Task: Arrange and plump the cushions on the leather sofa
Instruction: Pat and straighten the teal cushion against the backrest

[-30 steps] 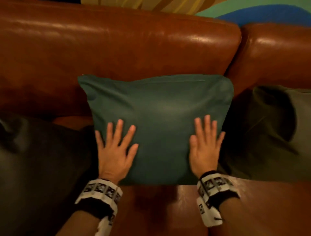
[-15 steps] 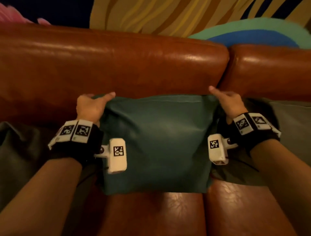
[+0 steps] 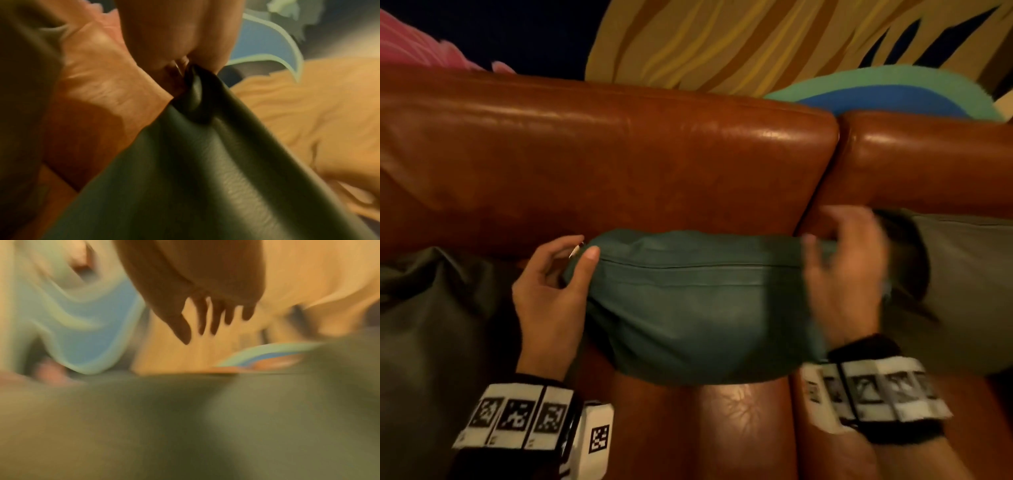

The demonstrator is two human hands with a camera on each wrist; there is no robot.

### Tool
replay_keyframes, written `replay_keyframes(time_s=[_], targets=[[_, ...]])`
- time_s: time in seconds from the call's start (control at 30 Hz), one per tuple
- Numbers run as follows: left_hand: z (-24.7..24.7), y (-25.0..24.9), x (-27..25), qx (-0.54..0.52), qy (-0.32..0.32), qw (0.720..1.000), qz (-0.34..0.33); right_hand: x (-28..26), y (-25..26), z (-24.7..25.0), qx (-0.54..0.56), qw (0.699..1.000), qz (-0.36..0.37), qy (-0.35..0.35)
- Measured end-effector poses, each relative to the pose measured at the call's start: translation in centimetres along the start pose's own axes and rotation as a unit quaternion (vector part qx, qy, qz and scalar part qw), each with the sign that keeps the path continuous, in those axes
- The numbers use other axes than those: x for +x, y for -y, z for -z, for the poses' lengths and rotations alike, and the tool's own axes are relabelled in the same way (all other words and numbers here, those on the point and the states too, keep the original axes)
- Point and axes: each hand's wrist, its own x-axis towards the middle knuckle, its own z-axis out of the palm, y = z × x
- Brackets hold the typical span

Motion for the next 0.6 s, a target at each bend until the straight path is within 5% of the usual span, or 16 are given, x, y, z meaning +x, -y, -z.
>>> replay_keyframes(time_s=[0.07,0.13,0.23,0.33,0.6], targets=[[-0.3,-0.9,-0.4,0.014,0.005,1.0,-0.021,-1.7,7.4,-2.2,0.076,0.991,0.077,0.077],[-0.4,-1.1,-0.4,0.016,0.006,0.999,-0.027,-3.8,14.1,-4.4,0.109,0.959,0.128,0.229],[0.0,-0.9,-0.3,0.037,0.0,0.999,-0.027,-5.9,16.2,-7.2,0.065,0.908,0.135,0.391],[1.1,-0.3,-0.3,0.053,-0.02,0.998,-0.03,-5.4,10.5,-7.6,-0.07,0.928,0.158,0.33],[0.4,0.0,0.2,0.073,-0.007,0.997,0.032,-0.6,-4.8,-3.4,-0.189,0.936,-0.039,0.295]])
